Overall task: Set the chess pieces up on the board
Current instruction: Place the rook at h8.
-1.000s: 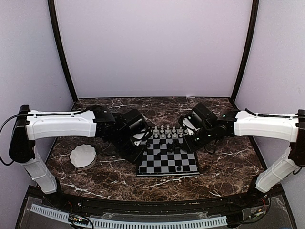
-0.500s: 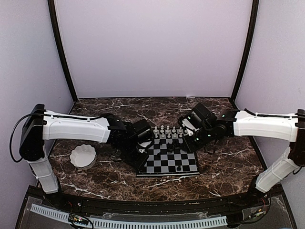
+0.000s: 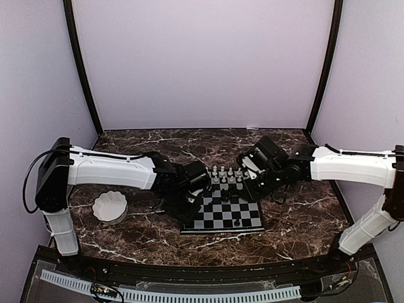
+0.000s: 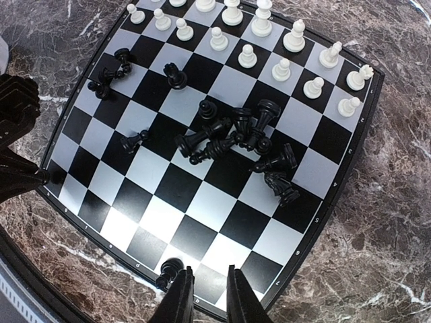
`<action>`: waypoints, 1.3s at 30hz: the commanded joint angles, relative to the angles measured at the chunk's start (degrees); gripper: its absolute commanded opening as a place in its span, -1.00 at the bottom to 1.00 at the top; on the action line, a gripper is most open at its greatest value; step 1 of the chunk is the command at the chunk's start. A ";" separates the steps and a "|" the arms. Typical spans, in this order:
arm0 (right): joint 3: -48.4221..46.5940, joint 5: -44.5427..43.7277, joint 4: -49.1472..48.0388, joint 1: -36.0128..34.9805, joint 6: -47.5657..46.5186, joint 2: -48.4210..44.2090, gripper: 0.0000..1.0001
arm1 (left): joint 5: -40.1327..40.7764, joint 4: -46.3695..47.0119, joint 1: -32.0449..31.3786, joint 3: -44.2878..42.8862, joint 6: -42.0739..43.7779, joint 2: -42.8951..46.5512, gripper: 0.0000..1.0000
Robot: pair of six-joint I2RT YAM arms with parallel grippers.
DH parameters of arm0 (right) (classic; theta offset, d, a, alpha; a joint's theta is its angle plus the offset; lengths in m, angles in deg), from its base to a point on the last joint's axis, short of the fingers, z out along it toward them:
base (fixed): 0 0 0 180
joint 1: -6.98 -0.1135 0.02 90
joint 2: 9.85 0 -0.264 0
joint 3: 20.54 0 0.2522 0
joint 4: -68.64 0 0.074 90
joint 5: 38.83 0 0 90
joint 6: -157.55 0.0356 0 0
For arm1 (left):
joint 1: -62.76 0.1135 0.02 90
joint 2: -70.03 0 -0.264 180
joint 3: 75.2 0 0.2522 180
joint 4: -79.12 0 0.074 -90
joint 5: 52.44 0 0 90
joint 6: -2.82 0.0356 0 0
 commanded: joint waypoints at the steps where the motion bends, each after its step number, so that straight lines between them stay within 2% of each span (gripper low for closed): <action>1: 0.07 -0.81 -1.32 0.18 0.59 -1.16 -0.62 | 0.57 -1.67 -0.31 -1.76 0.49 -0.20 -0.98; 12: -0.09 -0.80 -1.30 0.23 0.44 -0.86 -0.62 | -0.67 -1.43 -0.31 -2.01 1.29 -1.19 -0.98; 20: -0.03 -1.15 -1.20 0.20 0.45 -1.02 -0.62 | -0.92 -1.52 -0.31 -2.46 1.62 -1.69 -0.80; 35: -0.29 -1.24 -1.18 0.21 0.34 -0.78 -0.62 | -0.64 -2.07 -0.31 -3.02 1.91 -2.30 -0.79; 39: -0.20 -1.16 -1.29 0.16 0.35 -0.91 -0.62 | -0.81 -2.08 -0.31 -2.93 1.90 -2.31 -0.67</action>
